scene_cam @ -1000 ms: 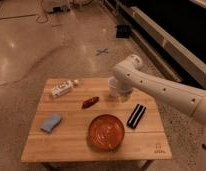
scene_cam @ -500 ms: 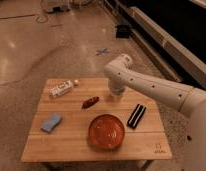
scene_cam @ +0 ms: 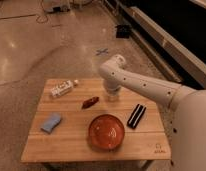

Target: Drag the pepper across the table

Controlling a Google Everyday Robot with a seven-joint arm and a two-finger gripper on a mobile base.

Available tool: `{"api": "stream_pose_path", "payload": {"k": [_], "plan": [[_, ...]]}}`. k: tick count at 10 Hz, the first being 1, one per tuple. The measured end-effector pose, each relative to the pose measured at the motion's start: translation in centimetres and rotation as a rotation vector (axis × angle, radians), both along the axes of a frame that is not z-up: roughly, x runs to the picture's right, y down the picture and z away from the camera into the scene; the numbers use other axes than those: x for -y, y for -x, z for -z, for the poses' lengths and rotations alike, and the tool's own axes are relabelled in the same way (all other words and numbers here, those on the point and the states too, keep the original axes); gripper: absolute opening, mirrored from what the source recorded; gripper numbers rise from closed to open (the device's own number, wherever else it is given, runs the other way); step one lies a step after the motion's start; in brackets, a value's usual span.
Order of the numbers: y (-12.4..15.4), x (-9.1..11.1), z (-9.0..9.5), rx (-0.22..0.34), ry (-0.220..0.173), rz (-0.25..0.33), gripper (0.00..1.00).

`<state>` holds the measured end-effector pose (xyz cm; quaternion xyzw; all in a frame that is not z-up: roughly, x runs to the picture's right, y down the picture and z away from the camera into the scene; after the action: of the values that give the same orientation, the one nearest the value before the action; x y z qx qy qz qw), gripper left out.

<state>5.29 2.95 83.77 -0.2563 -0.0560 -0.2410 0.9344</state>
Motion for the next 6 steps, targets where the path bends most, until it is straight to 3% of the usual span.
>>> {"api": "stream_pose_path", "payload": {"k": [3, 6], "plan": [[1.1, 0.6, -1.8, 0.022, 0.011, 0.027, 0.41], [2.4, 0.4, -2.5, 0.027, 0.014, 0.040, 0.41]]}}
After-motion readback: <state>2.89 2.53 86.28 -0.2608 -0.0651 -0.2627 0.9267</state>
